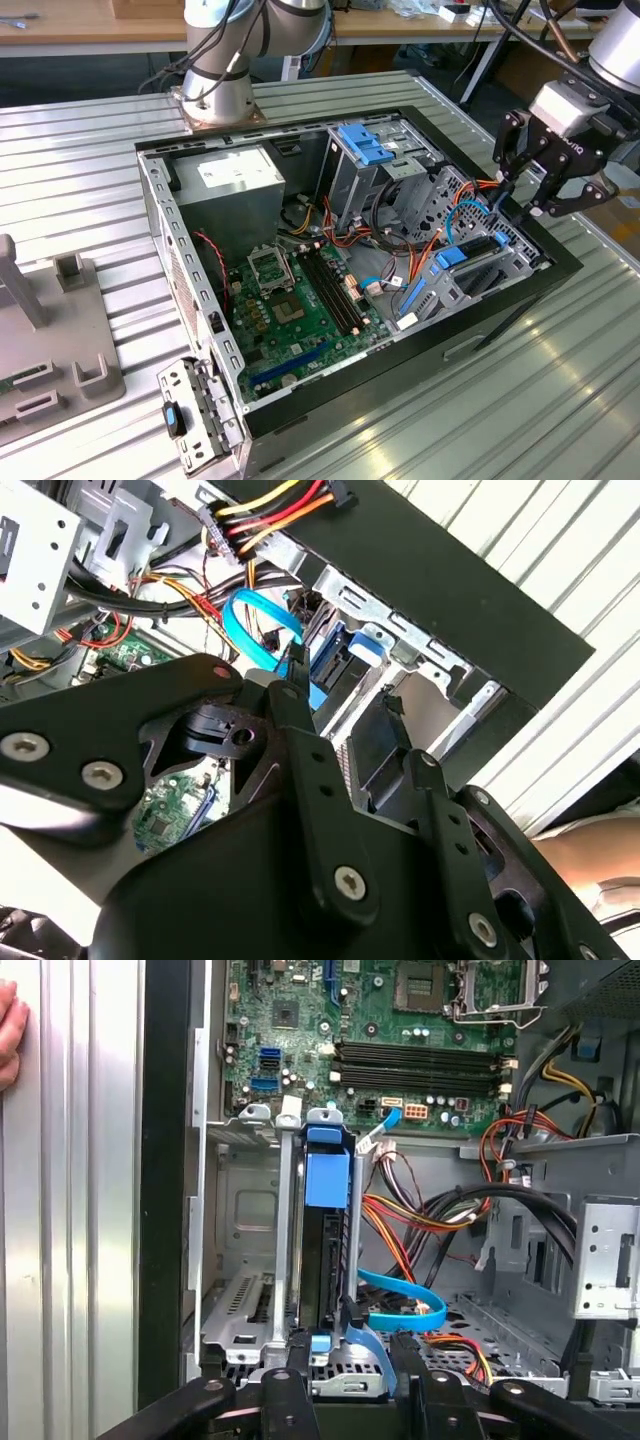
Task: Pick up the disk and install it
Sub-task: 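Insert the first disk wire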
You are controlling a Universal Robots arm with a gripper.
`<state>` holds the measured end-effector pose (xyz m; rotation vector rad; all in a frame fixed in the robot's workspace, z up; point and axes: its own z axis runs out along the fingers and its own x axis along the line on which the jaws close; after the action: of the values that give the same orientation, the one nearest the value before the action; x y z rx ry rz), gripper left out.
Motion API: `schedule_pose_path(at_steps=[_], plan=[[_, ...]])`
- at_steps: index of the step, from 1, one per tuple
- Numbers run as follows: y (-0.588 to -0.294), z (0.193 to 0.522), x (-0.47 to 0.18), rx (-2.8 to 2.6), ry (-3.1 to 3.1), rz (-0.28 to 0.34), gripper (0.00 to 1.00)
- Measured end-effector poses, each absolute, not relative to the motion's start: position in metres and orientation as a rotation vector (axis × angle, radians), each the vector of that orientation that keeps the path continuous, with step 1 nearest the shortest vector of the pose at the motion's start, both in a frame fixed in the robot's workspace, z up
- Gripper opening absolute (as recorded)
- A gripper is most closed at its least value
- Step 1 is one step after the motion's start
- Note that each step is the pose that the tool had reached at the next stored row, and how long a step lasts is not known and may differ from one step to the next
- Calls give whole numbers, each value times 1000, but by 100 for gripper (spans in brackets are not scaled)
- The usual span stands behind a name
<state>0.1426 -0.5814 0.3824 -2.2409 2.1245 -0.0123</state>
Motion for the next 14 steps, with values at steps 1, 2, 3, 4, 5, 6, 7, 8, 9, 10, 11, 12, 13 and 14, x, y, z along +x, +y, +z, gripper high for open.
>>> schedule_pose_path(at_steps=[1,2,3,4,5,6,7,8,9,10,11,12,13,14], plan=[[-581,382,143,-2263,2101,-11,44],[-581,382,143,-2302,2058,-10,44],[-581,381,144,-2320,2037,-9,44],[-581,381,147,-2326,2031,-9,44],[-580,381,149,-2327,2029,-9,44],[-579,381,150,-2328,2028,-9,44],[-578,381,152,-2330,2026,-8,44],[-577,381,154,-2332,2024,-8,44],[-576,381,156,-2334,2022,-8,44],[-575,381,159,-2335,2020,-7,44],[-573,381,163,-2340,2016,-7,44],[-571,381,164,-2342,2013,-7,44],[-570,381,165,-2344,2010,-7,44],[-569,381,167,-2346,2008,-7,44]])
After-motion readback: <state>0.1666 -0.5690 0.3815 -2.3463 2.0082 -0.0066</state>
